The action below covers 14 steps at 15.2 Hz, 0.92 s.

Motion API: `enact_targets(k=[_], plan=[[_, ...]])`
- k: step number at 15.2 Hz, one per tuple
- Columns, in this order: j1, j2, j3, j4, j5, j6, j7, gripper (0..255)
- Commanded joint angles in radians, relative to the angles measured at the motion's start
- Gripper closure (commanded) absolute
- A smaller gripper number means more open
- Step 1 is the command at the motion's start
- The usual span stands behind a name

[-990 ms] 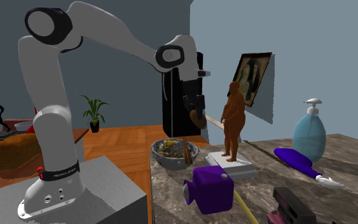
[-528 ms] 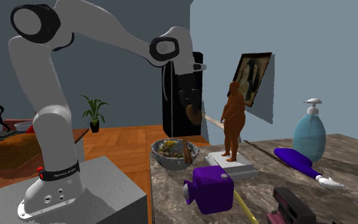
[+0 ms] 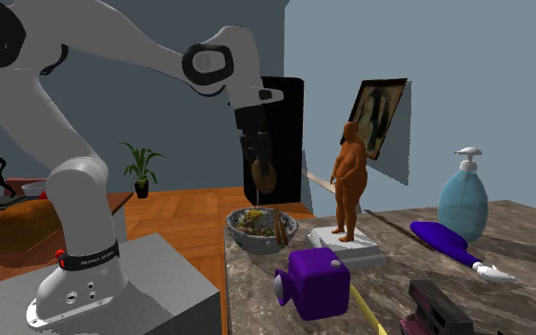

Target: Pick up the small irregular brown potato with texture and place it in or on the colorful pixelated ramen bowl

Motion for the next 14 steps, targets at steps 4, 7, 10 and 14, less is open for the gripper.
enact_targets(k=[4,7,10,14], plan=[[-0.025,-0.053,-0.015,-0.079,-0.028,0.03,-0.014,255],[-0.027,-0.043,-0.023,-0.112,-0.033,0.073,-0.012,255],[-0.028,-0.031,-0.031,-0.143,-0.038,0.116,-0.01,255],[-0.029,-0.01,-0.043,-0.182,-0.043,0.175,-0.008,255]])
